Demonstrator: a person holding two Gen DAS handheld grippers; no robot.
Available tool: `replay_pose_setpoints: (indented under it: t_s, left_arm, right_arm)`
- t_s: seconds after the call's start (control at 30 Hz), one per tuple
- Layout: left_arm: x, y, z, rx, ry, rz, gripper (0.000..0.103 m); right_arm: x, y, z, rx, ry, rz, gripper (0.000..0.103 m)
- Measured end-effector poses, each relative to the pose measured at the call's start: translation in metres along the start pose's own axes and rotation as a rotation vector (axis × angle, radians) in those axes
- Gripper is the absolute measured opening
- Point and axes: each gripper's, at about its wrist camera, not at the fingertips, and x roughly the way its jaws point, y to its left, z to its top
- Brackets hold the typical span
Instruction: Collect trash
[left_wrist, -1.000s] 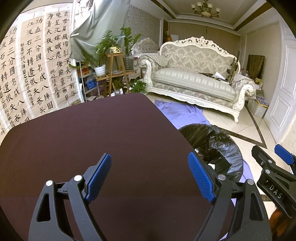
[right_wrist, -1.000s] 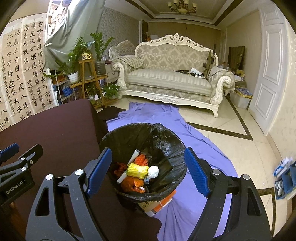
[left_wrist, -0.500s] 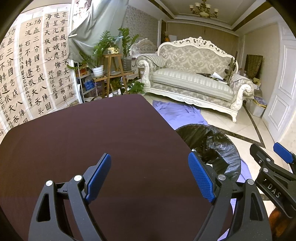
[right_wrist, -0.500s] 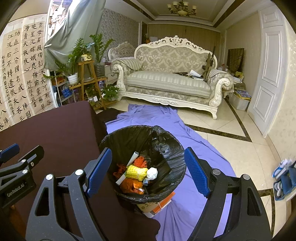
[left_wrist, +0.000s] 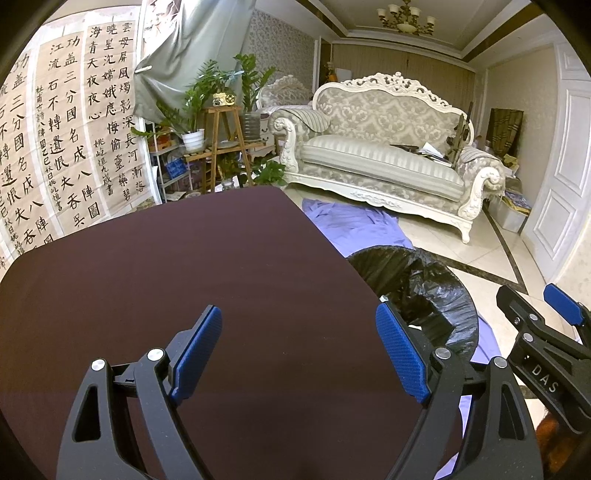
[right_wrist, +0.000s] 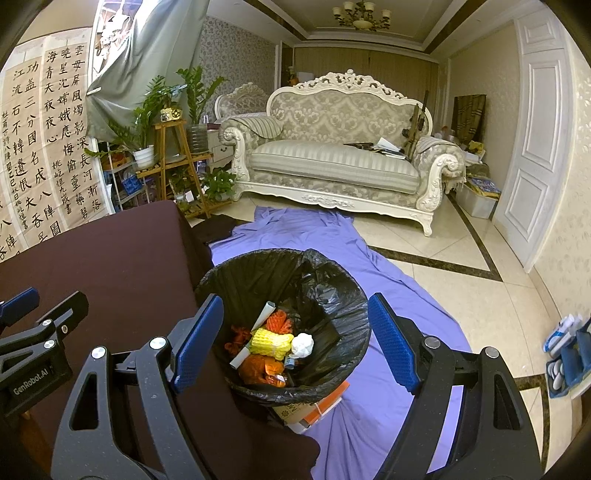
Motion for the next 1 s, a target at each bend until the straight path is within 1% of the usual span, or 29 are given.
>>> replay_pose_setpoints:
  t_s: [1.0]
  left_arm:
    - [-0.0004,-0.0004,0.0001,-0.001,0.000,0.000,0.083]
  right_arm:
    - [0.0001,-0.0005,0.0005,0.002,-0.002,-0.001,0.079]
